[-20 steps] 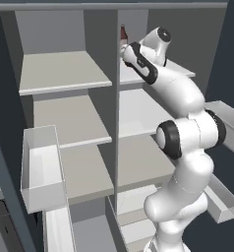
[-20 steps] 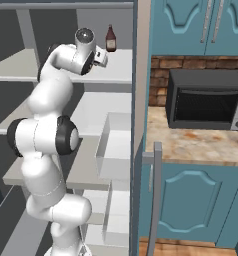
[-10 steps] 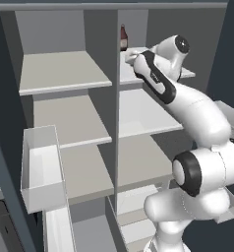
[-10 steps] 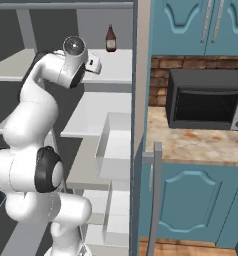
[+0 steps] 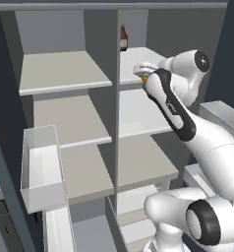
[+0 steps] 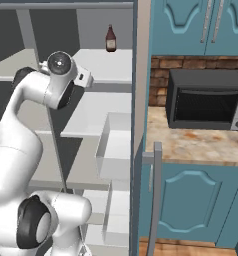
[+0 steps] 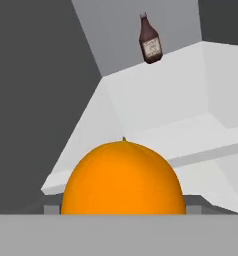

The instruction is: Take the garlic and orange from the fridge shelf and place them in the freezer drawer to begin freezing them.

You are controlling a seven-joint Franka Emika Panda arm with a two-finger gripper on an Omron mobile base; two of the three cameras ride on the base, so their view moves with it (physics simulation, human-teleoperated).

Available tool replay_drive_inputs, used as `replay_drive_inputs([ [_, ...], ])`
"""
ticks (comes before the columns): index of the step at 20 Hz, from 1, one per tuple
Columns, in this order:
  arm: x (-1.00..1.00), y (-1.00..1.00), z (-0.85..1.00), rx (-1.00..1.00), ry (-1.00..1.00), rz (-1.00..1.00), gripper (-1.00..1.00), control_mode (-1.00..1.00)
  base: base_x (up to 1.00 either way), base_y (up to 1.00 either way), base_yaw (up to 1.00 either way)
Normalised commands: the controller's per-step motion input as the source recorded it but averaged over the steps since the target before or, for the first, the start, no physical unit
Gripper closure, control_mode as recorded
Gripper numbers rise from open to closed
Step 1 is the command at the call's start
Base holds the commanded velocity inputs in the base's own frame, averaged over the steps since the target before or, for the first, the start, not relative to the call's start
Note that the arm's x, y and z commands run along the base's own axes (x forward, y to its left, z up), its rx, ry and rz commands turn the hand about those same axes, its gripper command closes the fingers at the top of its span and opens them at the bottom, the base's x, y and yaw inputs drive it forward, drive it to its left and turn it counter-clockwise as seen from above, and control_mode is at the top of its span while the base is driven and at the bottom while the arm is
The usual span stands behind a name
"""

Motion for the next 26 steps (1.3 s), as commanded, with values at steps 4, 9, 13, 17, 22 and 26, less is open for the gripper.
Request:
replay_drive_inputs([
  [4,-1.0,0.0,0.0,0.0,0.2,-0.01,1.0,-1.0,0.0,0.0,0.0],
  [9,-0.94,0.0,-0.05,0.0,0.17,-0.02,1.0,-1.0,0.0,0.0,0.0],
  [13,-0.37,0.02,-0.19,-0.02,0.29,-0.01,1.0,-1.0,0.0,0.0,0.0],
  [17,-0.11,0.0,-0.34,0.0,0.2,0.0,1.0,-1.0,0.0,0.0,0.0],
  [22,-0.23,0.0,-0.23,0.0,0.03,0.0,1.0,1.0,-0.36,0.0,0.0],
  [26,0.0,0.0,0.0,0.0,0.0,0.0,1.0,1.0,-1.0,0.0,0.0],
])
